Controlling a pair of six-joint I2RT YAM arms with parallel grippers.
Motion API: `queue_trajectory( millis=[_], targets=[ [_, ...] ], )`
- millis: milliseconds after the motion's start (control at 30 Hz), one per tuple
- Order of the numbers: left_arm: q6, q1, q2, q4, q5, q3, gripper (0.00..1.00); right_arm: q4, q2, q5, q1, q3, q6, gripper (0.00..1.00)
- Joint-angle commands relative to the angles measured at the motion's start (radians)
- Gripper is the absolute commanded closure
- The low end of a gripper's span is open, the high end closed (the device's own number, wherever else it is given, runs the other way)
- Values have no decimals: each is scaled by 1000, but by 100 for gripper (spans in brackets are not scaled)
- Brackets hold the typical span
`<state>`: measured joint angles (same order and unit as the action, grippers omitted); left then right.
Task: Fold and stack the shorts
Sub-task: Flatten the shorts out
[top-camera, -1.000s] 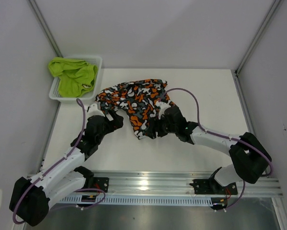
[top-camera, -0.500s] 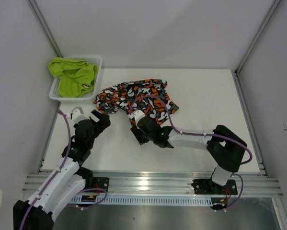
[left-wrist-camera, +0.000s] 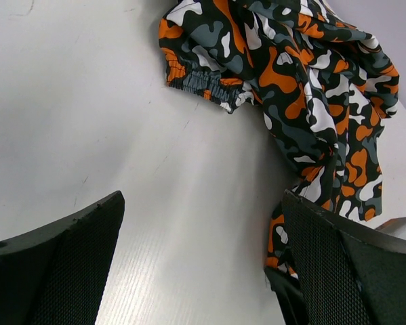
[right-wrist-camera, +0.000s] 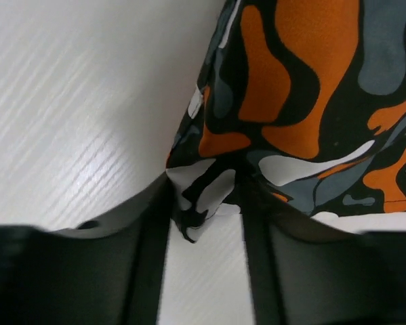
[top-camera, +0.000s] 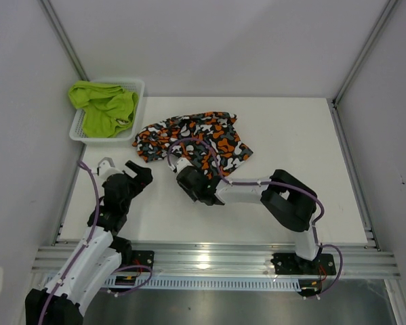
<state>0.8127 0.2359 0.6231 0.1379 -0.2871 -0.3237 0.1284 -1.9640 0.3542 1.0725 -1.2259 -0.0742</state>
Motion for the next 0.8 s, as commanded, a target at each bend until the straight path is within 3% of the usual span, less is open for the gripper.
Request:
queue_trajectory(
  millis=[0, 33, 67, 100, 500, 767],
  targets=[
    [2, -26, -6, -27, 29, -2, 1, 56, -56, 91, 1, -53, -4, 63],
    [0, -30, -6, -29, 34, -2, 1, 62, -61, 121, 0, -57, -9, 72],
    [-1, -36, -6, -31, 39, -2, 1, 66, -50, 133, -5, -50, -18, 94],
    [-4, -40, -5, -31, 45, -2, 1, 74, -35, 140, -20, -46, -35, 100],
    [-60, -46, 78, -14, 48, -54, 1, 254, 558, 66, -304, 63, -50, 100],
    [-156, -44, 102, -191, 245, -12, 1, 316, 614, 68, -428, -81, -110, 100]
  ],
)
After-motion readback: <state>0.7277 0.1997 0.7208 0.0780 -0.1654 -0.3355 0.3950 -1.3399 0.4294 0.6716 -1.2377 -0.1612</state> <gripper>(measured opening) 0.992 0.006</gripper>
